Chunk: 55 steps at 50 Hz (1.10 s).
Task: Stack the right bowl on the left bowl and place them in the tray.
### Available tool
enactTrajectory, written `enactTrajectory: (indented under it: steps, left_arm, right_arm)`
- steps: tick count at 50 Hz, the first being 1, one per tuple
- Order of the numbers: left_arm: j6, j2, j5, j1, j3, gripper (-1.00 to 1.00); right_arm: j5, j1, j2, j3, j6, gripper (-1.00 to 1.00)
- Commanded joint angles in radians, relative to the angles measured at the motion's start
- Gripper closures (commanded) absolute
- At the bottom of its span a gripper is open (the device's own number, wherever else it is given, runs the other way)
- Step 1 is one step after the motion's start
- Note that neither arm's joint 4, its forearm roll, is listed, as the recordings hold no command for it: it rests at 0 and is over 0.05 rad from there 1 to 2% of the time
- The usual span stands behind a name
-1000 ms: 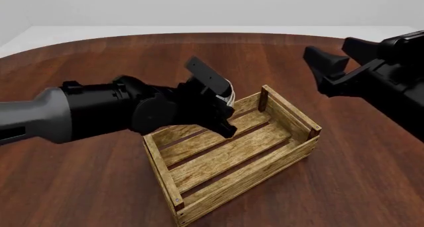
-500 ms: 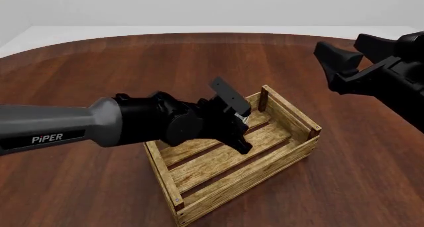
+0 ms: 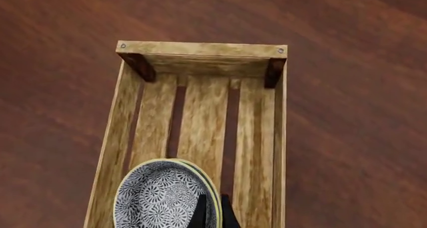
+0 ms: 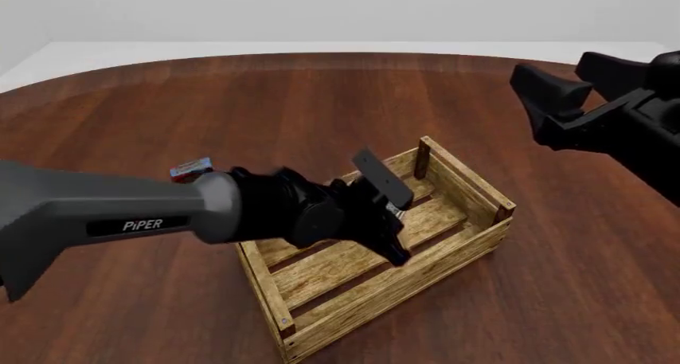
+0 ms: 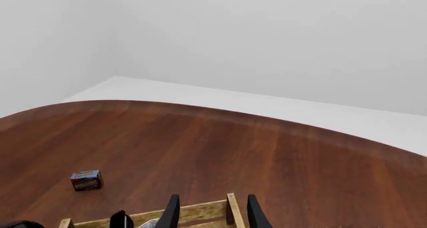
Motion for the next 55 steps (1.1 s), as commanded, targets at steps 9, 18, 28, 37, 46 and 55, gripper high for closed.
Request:
enactTrajectory:
  steps: [9, 18, 28, 37, 46, 55]
  left_arm:
    - [0.004, 0.067, -0.014, -0.01, -0.019, 1.0]
    - [0.008, 0.081, -0.016, -0.009, -0.019, 1.0]
    - [0.008, 0.097, -0.018, -0.01, -0.019, 1.0]
    - [0.009, 0.106, -0.02, -0.011, -0.02, 1.0]
    - [0.003, 0.106, -0.018, -0.015, -0.021, -1.0]
    - [0.003, 0.102, -0.019, -0.019, -0.02, -1.0]
  right_arm:
    - [-0.013, 0.001, 0.008, 0.005, 0.001, -1.0]
    - [-0.015, 0.003, 0.009, 0.007, 0.0, -1.0]
    - [-0.011, 0.005, 0.005, 0.006, -0.001, -1.0]
    - [-0.008, 0.005, 0.002, 0.006, -0.002, -1.0]
    - [-0.006, 0.006, 0.001, 0.005, -0.003, -1.0]
    - [-0.006, 0.006, 0.002, 0.005, -0.003, -1.0]
